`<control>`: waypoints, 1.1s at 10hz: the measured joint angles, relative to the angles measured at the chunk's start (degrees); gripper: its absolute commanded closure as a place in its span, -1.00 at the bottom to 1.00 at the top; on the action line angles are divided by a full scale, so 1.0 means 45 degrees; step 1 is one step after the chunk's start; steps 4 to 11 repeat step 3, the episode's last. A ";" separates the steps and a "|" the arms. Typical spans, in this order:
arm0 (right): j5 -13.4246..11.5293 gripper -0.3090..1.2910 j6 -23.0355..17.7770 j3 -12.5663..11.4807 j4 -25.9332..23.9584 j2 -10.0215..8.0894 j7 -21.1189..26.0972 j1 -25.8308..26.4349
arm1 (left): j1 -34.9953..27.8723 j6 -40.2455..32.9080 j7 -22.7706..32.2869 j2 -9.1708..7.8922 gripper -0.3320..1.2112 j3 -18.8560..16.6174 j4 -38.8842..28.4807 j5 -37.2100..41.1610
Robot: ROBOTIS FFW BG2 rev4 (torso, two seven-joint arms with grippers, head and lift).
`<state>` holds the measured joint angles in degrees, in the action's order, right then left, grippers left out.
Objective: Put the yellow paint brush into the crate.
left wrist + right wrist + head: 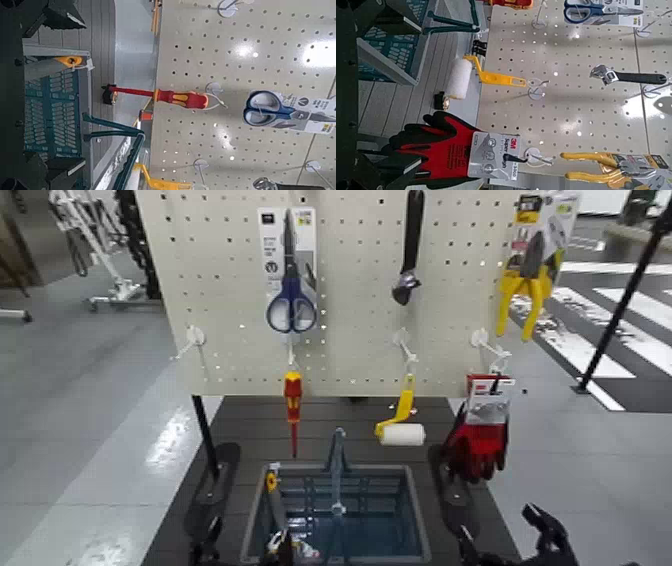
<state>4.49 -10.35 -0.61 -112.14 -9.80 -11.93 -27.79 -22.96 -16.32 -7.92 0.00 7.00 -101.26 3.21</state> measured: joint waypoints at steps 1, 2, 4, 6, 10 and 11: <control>-0.0052 -0.43 -0.0051 -0.0022 -0.0002 0.0009 0.0015 -0.0016 | -0.0081 -0.0205 0.0102 0.0000 -0.43 -0.0067 -0.0077 -0.0262; -0.0113 -0.43 -0.0077 -0.0036 -0.0011 0.0036 0.0033 -0.0029 | -0.0120 -0.0305 0.0112 0.0000 -0.43 -0.0117 -0.0093 -0.0378; -0.0178 -0.43 -0.0058 -0.0035 -0.0040 0.0045 0.0187 -0.0047 | -0.0134 -0.0331 0.0114 0.0000 -0.43 -0.0136 -0.0092 -0.0403; -0.0178 -0.43 -0.0058 -0.0035 -0.0040 0.0045 0.0187 -0.0047 | -0.0134 -0.0331 0.0114 0.0000 -0.43 -0.0136 -0.0092 -0.0403; -0.0178 -0.43 -0.0058 -0.0035 -0.0040 0.0045 0.0187 -0.0047 | -0.0134 -0.0331 0.0114 0.0000 -0.43 -0.0136 -0.0092 -0.0403; -0.0178 -0.43 -0.0058 -0.0035 -0.0040 0.0045 0.0187 -0.0047 | -0.0134 -0.0331 0.0114 0.0000 -0.43 -0.0136 -0.0092 -0.0403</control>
